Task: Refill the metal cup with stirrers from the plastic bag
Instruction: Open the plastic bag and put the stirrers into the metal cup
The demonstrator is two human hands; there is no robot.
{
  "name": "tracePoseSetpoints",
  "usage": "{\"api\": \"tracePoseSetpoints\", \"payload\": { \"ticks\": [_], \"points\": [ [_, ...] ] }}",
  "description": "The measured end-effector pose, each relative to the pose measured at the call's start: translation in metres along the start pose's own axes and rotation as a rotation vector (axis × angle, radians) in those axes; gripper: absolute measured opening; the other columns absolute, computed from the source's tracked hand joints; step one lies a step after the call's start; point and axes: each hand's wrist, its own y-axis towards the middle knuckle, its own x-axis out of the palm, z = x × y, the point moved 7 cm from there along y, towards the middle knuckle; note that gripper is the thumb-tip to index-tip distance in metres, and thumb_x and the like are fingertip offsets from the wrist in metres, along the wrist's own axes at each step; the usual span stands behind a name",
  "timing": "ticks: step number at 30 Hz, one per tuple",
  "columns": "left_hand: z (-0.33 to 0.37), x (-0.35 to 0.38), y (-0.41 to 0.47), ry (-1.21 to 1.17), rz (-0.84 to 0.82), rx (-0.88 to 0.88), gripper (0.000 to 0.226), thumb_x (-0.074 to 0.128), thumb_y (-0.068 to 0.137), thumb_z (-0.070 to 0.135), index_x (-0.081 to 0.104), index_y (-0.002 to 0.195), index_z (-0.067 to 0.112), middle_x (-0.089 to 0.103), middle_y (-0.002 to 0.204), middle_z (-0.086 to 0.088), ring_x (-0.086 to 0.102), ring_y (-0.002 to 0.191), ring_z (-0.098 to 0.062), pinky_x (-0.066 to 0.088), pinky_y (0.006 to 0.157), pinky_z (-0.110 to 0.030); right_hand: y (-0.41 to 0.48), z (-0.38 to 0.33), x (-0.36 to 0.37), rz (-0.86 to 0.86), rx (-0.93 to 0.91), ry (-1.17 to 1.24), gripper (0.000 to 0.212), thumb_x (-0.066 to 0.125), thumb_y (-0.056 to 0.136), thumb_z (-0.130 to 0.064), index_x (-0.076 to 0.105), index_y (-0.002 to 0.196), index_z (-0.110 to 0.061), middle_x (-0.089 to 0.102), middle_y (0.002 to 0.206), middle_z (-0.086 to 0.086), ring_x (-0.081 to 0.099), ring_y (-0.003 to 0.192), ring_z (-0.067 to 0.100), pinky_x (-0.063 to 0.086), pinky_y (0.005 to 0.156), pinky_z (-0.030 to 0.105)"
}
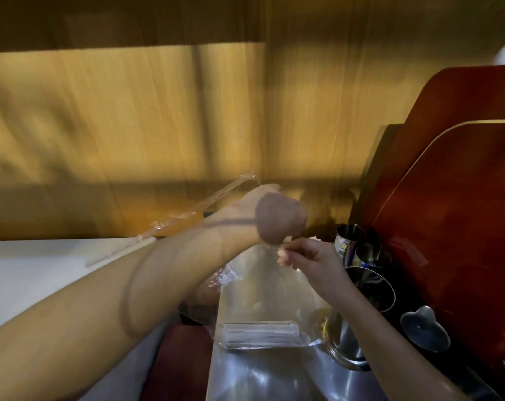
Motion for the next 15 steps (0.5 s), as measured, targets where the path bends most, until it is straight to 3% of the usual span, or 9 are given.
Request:
{"api": "tracePoseSetpoints", "payload": {
  "ticks": [2,4,5,8,11,13,15],
  "points": [
    [-0.008,0.01,0.004,-0.14,-0.046,-0.005,0.01,0.06,0.083,0.014,0.067,0.089,0.013,0.071,0.091,-0.008,0.065,0.088,-0.029,0.053,0.075,-0.036,-0.004,0.001,-0.002,0.012,-0.003,0.022,0.016,0.066,0.08,-0.011,0.069,0.075,-0.026,0.068,0.071,0.0,0.061,0.067,0.007,0.049,0.065,0.02],
    [-0.02,0.015,0.004,-0.258,-0.119,-0.004,0.006,0.063,0.08,0.011,0.066,0.085,0.01,0.07,0.086,-0.009,0.064,0.083,-0.029,0.054,0.072,-0.039,-0.012,0.008,-0.004,0.015,0.014,0.026,0.016,0.066,0.081,-0.01,0.069,0.075,-0.025,0.067,0.071,0.001,0.061,0.069,0.009,0.049,0.065,0.019],
    [-0.029,0.012,0.003,-0.287,-0.12,-0.008,0.002,0.064,0.078,0.01,0.065,0.079,0.011,0.069,0.078,-0.005,0.063,0.077,-0.026,0.052,0.066,-0.037,-0.017,0.013,-0.004,0.016,0.034,0.021,0.017,0.065,0.081,-0.01,0.069,0.075,-0.026,0.067,0.071,-0.001,0.061,0.069,0.007,0.049,0.065,0.017],
    [-0.054,-0.016,-0.008,-0.356,-0.066,-0.061,0.02,0.062,0.078,0.008,0.057,0.066,0.023,0.053,0.059,0.013,0.054,0.06,-0.014,0.038,0.047,-0.022,-0.036,0.035,-0.006,0.096,0.122,0.085,0.026,0.066,0.079,-0.004,0.07,0.066,-0.027,0.067,0.062,-0.006,0.059,0.062,0.003,0.047,0.061,0.015],
    [-0.072,-0.032,-0.017,-0.53,-0.087,-0.103,0.021,0.059,0.08,-0.002,0.063,0.072,0.017,0.063,0.066,0.004,0.055,0.057,-0.013,0.041,0.047,-0.018,-0.05,0.053,-0.008,0.179,0.193,0.177,0.032,0.066,0.077,0.003,0.07,0.062,-0.024,0.068,0.061,-0.006,0.06,0.062,0.002,0.048,0.061,0.015],
    [-0.081,-0.04,-0.023,-0.542,-0.093,-0.124,0.017,0.061,0.082,0.001,0.066,0.076,0.015,0.065,0.07,-0.004,0.056,0.056,-0.011,0.043,0.05,-0.021,-0.056,0.062,-0.01,0.2,0.226,0.198,0.029,0.065,0.077,0.004,0.071,0.066,-0.022,0.069,0.066,-0.003,0.062,0.067,0.01,0.049,0.066,0.023],
    [-0.095,-0.045,-0.028,-0.542,-0.055,-0.163,0.016,0.062,0.082,0.003,0.066,0.074,0.016,0.064,0.068,-0.001,0.053,0.053,-0.004,0.041,0.049,-0.019,-0.06,0.067,-0.013,0.203,0.245,0.193,0.028,0.065,0.078,0.004,0.072,0.067,-0.021,0.069,0.068,-0.002,0.062,0.069,0.013,0.049,0.067,0.025]
  ]
}}
